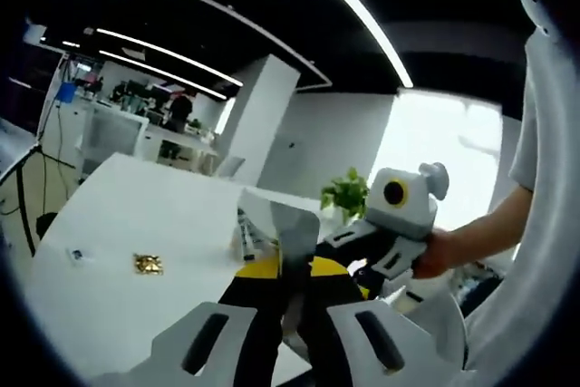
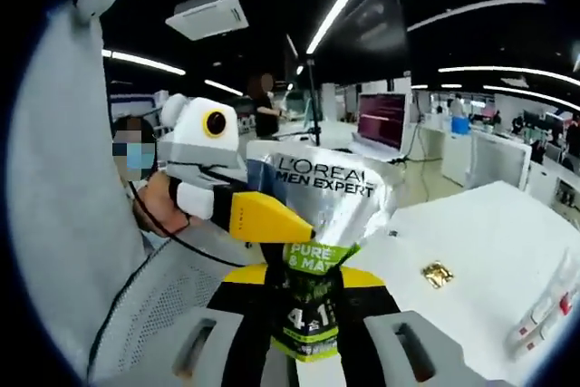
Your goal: Arrange the skincare products in the storage area until every visible bottle or jar stands upright without overlapping.
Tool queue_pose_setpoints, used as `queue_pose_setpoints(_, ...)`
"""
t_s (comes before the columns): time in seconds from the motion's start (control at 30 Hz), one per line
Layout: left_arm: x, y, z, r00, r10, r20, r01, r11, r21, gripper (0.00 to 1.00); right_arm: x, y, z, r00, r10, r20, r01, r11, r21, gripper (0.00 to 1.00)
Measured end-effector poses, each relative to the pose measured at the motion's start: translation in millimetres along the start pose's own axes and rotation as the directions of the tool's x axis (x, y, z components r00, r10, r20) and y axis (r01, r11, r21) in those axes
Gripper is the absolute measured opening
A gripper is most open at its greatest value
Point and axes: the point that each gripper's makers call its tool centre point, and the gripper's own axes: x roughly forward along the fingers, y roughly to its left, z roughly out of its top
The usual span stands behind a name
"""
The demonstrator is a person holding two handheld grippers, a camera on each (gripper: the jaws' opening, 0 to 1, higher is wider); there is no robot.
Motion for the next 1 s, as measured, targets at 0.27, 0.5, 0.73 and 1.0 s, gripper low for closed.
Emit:
queue_pose_setpoints(0.27,-2,-11.9,-1.6,0.998,-0.064,-0.007,0.064,0.997,0.039,0.01,-24,-12,-22.9,0.998,0.047,-0.039,-0.042,0.992,0.120,0.48)
queue_pose_setpoints(0.5,-9,-46.8,2.8,0.968,-0.251,0.010,0.251,0.968,0.026,0.01,-27,32,-17.1,0.931,0.364,-0.008,-0.354,0.909,0.220,0.43)
queue_pose_setpoints(0.73,-13,-44.1,10.2,0.959,-0.280,0.036,0.282,0.953,-0.112,0.01,-36,37,-8.9,0.899,0.434,0.062,-0.434,0.859,0.271,0.21)
queue_pose_setpoints(1.0,-15,-39.5,19.2,0.953,-0.292,0.079,0.302,0.934,-0.191,0.00,-53,43,7.7,0.862,0.482,0.156,-0.504,0.789,0.351,0.00)
